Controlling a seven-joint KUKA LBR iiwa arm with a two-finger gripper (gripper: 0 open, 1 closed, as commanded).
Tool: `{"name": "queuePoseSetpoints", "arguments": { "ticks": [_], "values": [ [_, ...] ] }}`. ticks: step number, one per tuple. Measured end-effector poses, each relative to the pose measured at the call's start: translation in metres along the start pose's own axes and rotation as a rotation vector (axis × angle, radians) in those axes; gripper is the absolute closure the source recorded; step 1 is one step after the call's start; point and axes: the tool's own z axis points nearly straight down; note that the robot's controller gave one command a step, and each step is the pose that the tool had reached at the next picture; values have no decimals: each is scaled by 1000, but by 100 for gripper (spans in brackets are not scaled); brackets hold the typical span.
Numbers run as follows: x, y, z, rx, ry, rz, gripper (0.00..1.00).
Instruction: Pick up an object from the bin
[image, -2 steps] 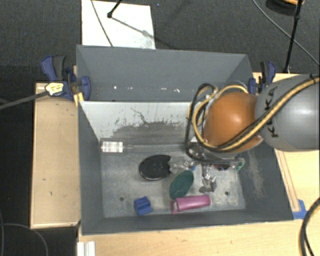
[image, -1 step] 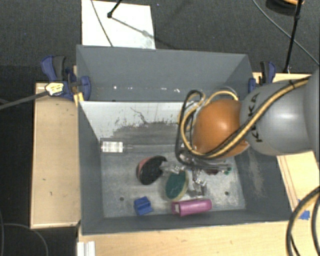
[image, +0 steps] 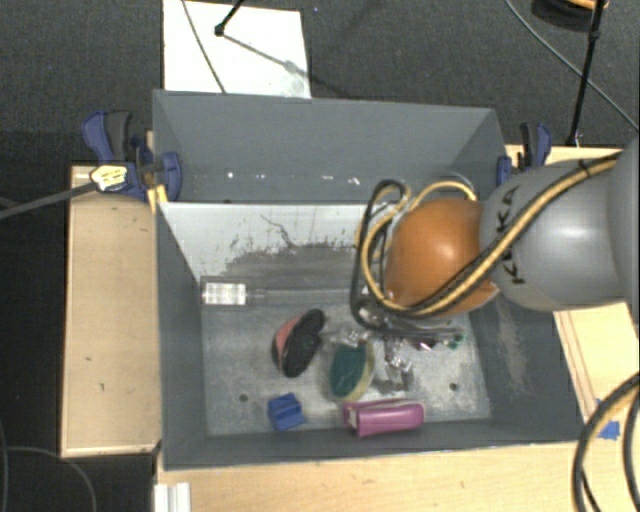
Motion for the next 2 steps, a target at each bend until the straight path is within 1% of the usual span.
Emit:
{"name": "queuePoseSetpoints", "arguments": {
  "ticks": [1, 2],
  "values": [
    [0, 0, 0, 1, -1, 0, 100],
    [-2, -1, -41, 1, 0, 4, 100]
  ]
}}
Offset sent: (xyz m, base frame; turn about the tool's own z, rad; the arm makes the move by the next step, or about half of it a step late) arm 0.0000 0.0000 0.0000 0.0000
